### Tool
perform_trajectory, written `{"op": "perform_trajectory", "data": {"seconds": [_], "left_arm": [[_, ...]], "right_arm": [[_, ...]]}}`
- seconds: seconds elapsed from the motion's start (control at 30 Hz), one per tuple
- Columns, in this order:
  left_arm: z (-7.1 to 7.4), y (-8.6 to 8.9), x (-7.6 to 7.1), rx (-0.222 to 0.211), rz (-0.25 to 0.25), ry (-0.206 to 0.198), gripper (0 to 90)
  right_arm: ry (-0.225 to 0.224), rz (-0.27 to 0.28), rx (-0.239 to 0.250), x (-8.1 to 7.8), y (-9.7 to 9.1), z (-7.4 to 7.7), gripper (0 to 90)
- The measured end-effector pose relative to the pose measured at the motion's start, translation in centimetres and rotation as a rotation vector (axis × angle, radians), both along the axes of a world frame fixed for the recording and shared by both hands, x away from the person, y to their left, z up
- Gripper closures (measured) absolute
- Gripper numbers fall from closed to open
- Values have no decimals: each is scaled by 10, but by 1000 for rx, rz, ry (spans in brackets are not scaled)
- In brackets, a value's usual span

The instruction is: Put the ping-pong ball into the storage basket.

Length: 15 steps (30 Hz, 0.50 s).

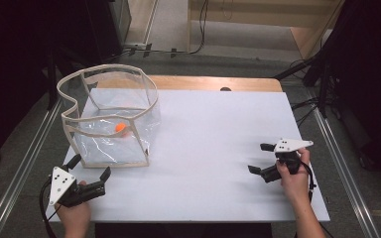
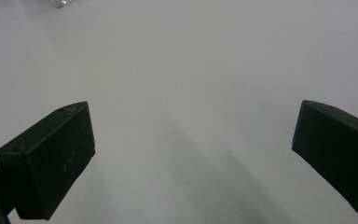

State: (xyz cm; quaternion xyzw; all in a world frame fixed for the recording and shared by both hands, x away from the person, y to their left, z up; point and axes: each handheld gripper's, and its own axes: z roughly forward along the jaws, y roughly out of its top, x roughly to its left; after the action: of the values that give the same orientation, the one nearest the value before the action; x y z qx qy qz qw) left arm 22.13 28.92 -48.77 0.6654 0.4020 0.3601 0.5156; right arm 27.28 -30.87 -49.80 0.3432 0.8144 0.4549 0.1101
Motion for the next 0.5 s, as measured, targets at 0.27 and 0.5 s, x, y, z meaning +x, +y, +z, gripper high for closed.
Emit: {"op": "perform_trajectory", "data": {"seconds": [0.27, 0.5], "left_arm": [[0, 0, 0, 0, 1, 0, 1], [0, 0, 0, -3, 1, 0, 1]], "right_arm": [[-18, -46, 32, -18, -13, -5, 0], [-19, -84, 54, -32, -25, -11, 0]]}}
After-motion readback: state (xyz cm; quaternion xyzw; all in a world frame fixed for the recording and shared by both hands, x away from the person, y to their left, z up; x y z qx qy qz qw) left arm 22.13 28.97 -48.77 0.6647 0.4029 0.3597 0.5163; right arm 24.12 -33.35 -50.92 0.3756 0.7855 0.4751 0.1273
